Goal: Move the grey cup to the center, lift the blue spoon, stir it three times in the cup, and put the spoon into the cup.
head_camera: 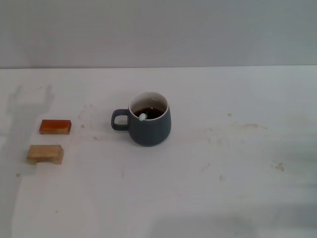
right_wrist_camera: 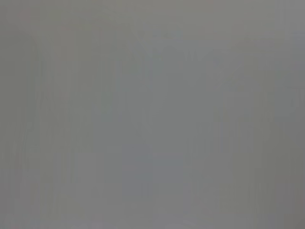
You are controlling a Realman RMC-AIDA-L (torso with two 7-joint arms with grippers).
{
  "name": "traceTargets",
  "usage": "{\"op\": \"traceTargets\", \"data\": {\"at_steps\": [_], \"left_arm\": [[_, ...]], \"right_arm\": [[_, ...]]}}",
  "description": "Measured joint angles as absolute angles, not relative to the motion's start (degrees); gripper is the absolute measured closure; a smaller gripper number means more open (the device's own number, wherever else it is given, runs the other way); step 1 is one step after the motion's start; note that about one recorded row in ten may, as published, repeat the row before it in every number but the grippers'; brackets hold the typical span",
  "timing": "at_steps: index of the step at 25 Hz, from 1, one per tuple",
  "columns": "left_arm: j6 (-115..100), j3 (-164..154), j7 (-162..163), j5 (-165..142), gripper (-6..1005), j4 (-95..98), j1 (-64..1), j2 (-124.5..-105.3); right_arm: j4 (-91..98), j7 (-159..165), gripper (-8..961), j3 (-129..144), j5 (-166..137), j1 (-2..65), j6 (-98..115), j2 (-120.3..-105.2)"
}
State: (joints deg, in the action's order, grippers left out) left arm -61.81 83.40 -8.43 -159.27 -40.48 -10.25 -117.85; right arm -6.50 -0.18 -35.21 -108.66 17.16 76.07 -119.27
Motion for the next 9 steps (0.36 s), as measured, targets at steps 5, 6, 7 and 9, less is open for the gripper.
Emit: {"op": "traceTargets", "data": {"at_steps": [5,6,7,9], "left_arm": [[-63.4,83.5,-8.5,-159.8,167,-40.1,-9.6,-117.76],[-63.4,83.5,-8.5,-159.8,167,-40.1,-9.6,-117.76],[-63.7,83.6,-8.5,-160.2,167,-40.1,-9.4,-117.7],[-64.1,83.6,-8.4,-160.7,167,-40.1,-9.2,-117.65]], "right_arm": [[-6.6,-0.2,954,-35.0,-108.9,16.9,76.1,-119.27],[-6.6,-0.2,954,-35.0,-108.9,16.9,76.1,-119.27],[-6.6,-0.2,954,-34.9,-109.0,16.7,76.2,-119.27],[-6.8,-0.2,954,-34.8,-109.1,16.5,76.4,-119.31]]}}
